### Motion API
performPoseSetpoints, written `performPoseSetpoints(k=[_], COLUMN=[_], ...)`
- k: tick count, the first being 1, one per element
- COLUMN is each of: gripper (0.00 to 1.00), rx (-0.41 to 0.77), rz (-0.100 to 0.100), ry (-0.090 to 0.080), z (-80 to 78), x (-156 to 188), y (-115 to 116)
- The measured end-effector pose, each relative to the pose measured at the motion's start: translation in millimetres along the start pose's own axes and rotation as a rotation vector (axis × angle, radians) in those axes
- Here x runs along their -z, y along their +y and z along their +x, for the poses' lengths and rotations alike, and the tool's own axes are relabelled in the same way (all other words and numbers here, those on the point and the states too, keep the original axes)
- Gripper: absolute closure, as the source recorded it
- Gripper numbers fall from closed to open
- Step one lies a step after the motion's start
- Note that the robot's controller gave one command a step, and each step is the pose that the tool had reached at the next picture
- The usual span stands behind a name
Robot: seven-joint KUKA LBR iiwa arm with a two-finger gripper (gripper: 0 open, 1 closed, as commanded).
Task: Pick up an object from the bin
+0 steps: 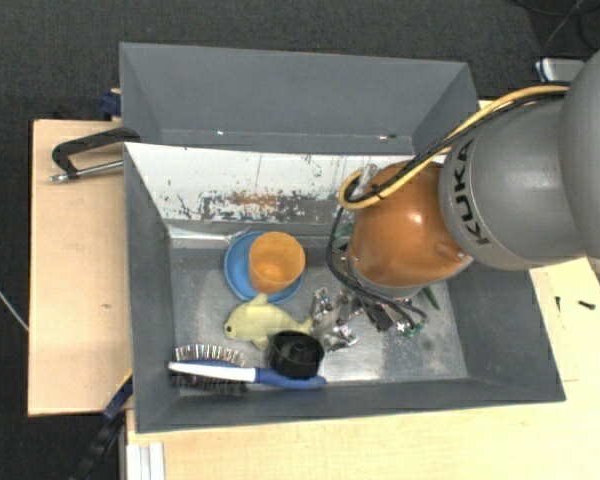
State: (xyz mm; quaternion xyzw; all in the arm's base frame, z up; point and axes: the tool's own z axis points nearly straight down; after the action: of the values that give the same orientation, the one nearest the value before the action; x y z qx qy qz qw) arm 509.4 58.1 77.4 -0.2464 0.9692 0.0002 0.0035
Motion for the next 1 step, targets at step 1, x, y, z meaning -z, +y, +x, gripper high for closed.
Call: performPoseSetpoints(k=[1], gripper=[1.0], rx=[-0.103], rz=[0.003], ry=[-0.009], z=[-21.4], x=[118.0], y=[6.0])
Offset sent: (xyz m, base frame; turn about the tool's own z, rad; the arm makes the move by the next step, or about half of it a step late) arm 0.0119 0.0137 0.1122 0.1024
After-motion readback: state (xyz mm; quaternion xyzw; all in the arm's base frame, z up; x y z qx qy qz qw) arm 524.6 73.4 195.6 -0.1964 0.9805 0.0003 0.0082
